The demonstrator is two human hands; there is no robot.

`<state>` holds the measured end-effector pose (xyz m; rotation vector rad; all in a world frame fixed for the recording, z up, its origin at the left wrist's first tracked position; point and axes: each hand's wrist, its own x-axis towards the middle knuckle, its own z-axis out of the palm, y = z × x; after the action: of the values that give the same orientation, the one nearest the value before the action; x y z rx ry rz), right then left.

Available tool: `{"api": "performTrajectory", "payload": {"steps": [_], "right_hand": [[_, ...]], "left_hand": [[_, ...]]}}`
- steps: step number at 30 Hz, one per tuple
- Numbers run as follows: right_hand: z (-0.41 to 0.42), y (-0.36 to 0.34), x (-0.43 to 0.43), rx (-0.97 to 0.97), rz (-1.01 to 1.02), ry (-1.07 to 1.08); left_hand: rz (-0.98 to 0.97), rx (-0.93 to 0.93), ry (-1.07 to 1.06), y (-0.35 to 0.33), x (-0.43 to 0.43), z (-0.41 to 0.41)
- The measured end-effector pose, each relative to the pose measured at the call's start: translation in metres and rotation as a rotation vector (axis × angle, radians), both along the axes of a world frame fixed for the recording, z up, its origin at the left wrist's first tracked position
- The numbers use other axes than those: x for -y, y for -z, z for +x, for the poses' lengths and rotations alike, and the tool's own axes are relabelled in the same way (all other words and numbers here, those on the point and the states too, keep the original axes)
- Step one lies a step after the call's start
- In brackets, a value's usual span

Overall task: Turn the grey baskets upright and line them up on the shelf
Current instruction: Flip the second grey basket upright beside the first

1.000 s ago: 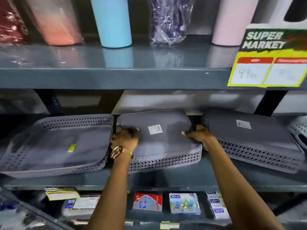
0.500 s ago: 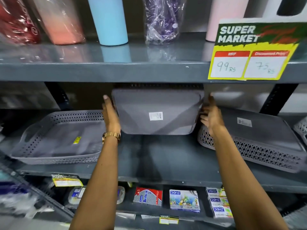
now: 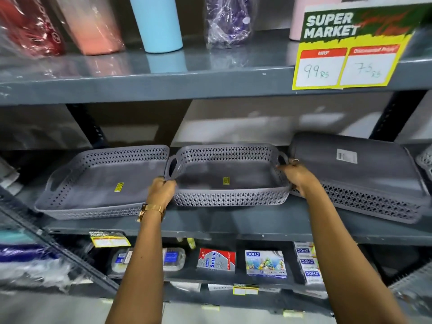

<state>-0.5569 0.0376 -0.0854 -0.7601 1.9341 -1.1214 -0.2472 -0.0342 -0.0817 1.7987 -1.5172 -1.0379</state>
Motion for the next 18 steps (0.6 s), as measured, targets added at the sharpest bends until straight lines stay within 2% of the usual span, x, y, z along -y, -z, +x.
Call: {"api": "performTrajectory", "payload": {"steps": [5, 7, 12, 18], "right_hand": [[0.010, 0.011, -0.006, -0.207, 0.143, -0.024], [0.016, 0.011, -0.008, -0.247, 0.157, -0.001], [0.020, 0.011, -0.021, -0.305, 0.127, -0.006], [0.005, 0.000, -0.045, -0.325, 0.010, 0.077]], "left_hand": [[-0.041, 0.293, 0.074, 0.011, -0.019, 0.000], [-0.036, 0.352, 0.104, 0.013, -0.023, 0.001], [-0.150, 0.487, 0.139, 0.015, -0.028, 0.003], [-0.285, 0.676, 0.038, -0.009, -0.046, -0.019]]}}
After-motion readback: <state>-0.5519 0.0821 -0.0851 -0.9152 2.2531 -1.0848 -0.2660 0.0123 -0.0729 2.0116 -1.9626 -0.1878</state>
